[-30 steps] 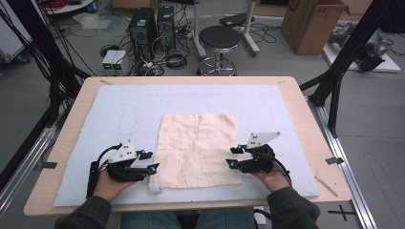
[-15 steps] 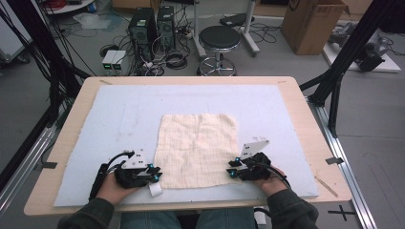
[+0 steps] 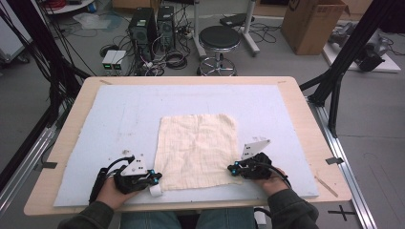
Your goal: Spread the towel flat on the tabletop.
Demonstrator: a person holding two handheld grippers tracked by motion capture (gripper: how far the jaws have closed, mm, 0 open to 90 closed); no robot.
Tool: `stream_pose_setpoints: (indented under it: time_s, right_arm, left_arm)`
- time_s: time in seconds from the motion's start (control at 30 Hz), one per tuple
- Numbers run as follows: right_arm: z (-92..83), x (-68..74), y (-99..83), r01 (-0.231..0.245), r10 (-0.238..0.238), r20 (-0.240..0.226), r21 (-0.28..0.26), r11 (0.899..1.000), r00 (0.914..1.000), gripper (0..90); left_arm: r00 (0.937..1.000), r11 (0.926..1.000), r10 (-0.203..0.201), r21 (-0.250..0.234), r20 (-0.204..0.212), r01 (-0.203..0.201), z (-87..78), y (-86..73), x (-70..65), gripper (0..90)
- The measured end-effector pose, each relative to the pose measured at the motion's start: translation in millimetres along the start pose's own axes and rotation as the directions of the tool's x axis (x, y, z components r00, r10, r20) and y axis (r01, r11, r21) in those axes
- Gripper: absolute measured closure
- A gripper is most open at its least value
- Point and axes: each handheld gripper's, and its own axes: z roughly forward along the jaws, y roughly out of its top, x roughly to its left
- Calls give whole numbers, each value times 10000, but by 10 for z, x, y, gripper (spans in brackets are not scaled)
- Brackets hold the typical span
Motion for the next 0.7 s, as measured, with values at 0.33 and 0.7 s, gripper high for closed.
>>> stream_pose_setpoints:
  time_s: [0.33,0.7]
  right_arm:
    - [-94,111,-50,-165,156,-393,-207,9997,9991,877]
    - [-150,154,-72,-335,291,-556,-802,9962,9980,750]
  left_arm:
    - [9998,10000,14,-78,-213,-16,-118,-35,-51,886]
    - [9991,9986,-355,-404,-226,345,-122,-24,-31,731]
